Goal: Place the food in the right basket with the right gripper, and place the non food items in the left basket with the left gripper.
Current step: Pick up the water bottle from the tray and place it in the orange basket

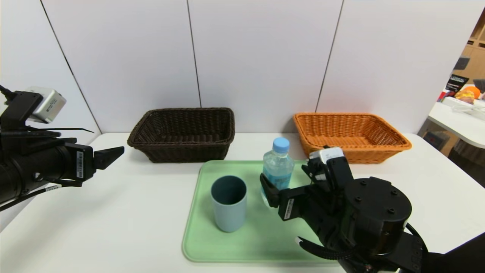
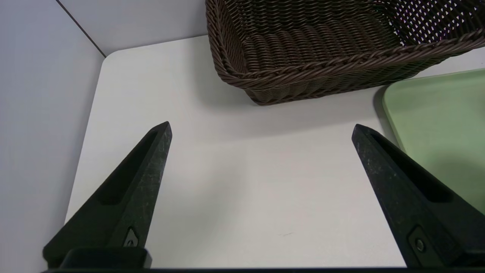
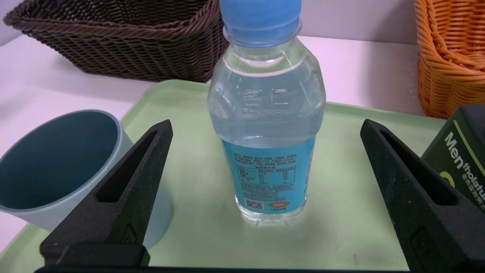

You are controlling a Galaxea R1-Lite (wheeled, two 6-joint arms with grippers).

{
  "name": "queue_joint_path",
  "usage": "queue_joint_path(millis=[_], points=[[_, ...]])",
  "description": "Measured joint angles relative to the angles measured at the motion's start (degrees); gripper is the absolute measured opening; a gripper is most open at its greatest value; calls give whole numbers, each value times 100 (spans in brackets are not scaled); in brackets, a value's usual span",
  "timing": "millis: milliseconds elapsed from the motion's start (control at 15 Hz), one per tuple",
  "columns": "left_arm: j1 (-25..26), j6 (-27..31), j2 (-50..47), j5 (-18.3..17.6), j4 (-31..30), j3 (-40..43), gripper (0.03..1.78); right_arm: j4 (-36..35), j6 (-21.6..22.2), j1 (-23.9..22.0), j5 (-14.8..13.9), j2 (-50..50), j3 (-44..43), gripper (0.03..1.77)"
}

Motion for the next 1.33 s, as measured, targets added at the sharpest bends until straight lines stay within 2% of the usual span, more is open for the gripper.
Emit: queue_joint_path(millis=[467, 667, 1067, 1333], points=[[-2, -7, 32, 0, 0, -26, 169, -372, -9, 9, 10, 360, -33, 171], [-2, -5, 38, 0, 0, -30, 169, -755, -41, 9, 11, 572, -30, 171], [-2, 4, 62, 0, 0, -37, 169, -868, -57, 4, 18, 841, -151, 171], [-2, 4, 82, -6, 0, -44, 169, -1221, -99, 4, 16, 1119, -227, 171]])
